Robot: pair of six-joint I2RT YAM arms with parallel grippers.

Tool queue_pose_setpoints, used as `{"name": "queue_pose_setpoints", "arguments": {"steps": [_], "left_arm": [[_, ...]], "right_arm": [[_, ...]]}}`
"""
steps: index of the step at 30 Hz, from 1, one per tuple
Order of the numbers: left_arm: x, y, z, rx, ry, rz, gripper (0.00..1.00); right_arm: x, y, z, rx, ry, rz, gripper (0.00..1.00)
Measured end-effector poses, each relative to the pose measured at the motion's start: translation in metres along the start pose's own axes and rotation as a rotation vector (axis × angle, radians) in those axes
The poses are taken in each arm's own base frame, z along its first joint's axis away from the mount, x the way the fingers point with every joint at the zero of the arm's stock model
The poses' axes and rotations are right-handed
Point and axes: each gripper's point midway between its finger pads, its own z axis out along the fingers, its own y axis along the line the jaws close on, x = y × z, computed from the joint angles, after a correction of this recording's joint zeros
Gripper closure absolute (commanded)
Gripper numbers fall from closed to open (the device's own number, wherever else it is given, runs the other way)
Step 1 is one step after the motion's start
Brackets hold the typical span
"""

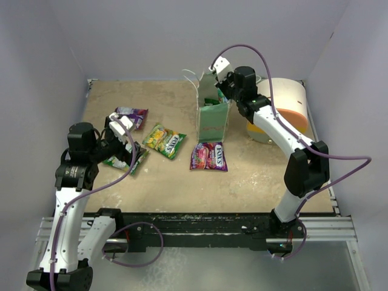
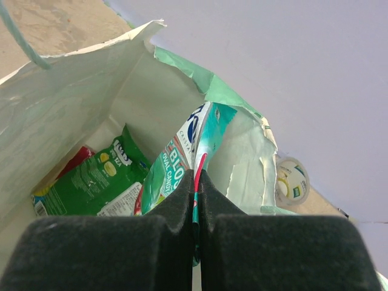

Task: Place the snacks into the paper bag
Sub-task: Place the snack in the paper bag.

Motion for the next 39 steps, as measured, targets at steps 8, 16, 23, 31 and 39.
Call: {"name": "queue_pose_setpoints", "arguments": {"steps": [8,16,23,31,39], "left_arm": [[0.002,-0.001,0.001,0.003,0.004,-0.003,0.01],[0.002,-0.001,0.001,0.003,0.004,-0.003,0.01],[0.003,-0.001,0.001,0.004,0.006,-0.004,0.01],[0.002,0.003,0.001,-0.013,0.006,-0.001,0.01],[0.003,0.02,-0.001,-0.108,0.022,0.007,0.01]], "right_arm": [[-0.002,-0.004,0.0,0.021,-0.008,0.002,0.88],[0.003,-0.004,0.001,0.03,0.001,0.004,0.71],[-0.01,-0.011,-0.01,0.048,-0.028,0.01,0.56],[-0.049,-0.027,-0.049,0.057,-0.118,0.028,0.31],[-0.072,-0.013,-0.09,-0.07,-0.173,0.019,0.2]]}}
